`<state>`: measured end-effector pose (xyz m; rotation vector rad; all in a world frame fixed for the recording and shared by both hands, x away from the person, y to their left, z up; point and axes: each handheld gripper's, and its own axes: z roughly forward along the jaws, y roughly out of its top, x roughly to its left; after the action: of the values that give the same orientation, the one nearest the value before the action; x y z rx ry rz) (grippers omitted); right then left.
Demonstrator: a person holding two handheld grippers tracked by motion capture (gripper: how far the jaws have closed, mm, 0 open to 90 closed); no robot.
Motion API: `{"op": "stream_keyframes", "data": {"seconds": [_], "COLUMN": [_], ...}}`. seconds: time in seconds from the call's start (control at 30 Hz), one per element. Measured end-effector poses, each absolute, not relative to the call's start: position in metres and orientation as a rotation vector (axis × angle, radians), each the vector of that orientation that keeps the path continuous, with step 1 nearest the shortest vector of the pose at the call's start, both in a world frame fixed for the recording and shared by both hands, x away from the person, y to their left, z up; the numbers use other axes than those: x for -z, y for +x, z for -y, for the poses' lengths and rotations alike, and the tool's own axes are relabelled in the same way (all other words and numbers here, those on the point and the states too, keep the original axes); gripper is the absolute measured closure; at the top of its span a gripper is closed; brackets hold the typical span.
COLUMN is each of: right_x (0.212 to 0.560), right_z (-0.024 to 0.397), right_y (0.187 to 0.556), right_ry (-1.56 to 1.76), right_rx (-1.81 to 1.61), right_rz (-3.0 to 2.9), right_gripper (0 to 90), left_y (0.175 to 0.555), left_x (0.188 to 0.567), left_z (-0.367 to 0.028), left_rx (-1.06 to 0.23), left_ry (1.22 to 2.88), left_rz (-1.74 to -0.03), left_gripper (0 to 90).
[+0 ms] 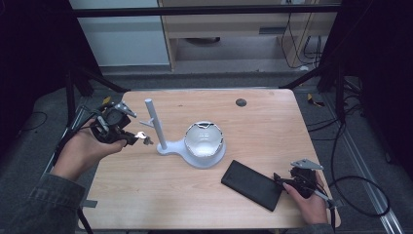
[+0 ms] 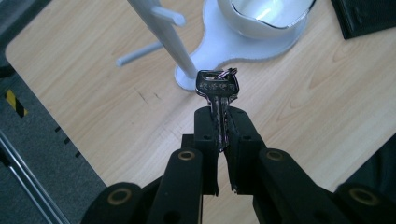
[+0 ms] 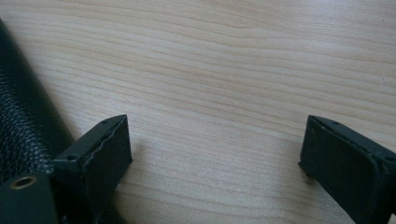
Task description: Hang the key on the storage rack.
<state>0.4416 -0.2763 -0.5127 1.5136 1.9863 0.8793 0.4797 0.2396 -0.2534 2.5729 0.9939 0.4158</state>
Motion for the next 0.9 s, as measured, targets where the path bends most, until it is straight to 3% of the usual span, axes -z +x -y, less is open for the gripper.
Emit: {"op": "stream_keyframes", "data": {"seconds": [0.9], "right_x": [0.513], "right_z": [0.276], "right_y": [0.441], "right_ry": [1.514], "right_rx": [-0.885], "right_rz": [-1.984], "right_gripper": [9.0], "left_y": [0.511], "left_x": [0.24], "left_z": [-0.239], "left_rx": [-0.433], "left_ry": [2.538], "left_rz": [-1.064], "left_gripper": [83.4]}}
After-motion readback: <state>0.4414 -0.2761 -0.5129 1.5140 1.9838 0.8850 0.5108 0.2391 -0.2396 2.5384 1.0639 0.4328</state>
